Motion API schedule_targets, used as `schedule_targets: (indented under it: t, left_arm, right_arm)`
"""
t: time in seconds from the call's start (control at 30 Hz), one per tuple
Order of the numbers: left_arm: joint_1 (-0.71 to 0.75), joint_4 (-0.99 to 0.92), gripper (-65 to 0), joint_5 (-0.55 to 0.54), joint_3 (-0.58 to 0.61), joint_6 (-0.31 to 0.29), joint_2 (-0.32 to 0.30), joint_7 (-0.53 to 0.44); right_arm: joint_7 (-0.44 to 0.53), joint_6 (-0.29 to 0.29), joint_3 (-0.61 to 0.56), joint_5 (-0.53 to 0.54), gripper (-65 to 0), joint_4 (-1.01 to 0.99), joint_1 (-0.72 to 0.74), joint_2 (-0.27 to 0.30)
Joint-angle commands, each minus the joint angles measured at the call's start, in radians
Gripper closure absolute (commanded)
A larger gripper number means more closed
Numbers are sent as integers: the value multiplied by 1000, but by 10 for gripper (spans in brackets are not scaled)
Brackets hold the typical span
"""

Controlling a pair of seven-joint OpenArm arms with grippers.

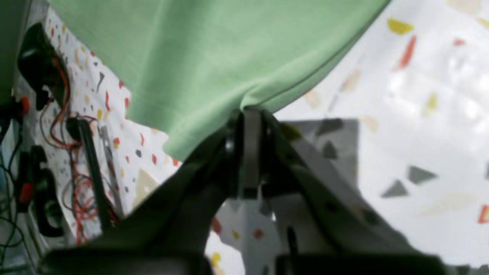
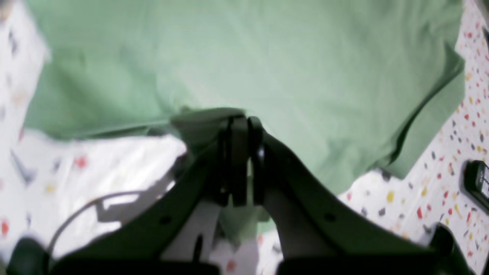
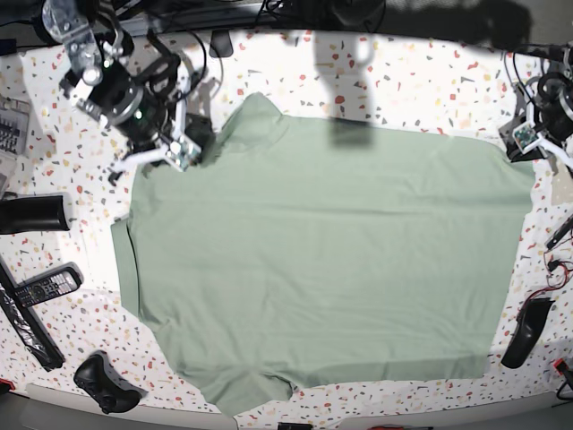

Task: Fold the T-shirt properly
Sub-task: 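Reach both grippers down to the shirt's hem corners and grasp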

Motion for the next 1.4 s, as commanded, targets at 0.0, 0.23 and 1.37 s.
schedule_targets:
  t: [0.0, 0.23, 1.37]
  left_arm:
    - [-21, 8, 0, -9, -6, 14, -23, -11]
    - [-94, 8, 0, -38, -6, 14, -23, -30]
    - [-392, -72, 0, -370, -6, 156, 178, 130]
  right_arm:
    - [15, -9, 5, 4, 0, 2, 26, 0]
    - [16, -9, 5, 4, 0, -136, 158, -74]
    - [-4, -6, 5, 4, 0, -549, 691, -250]
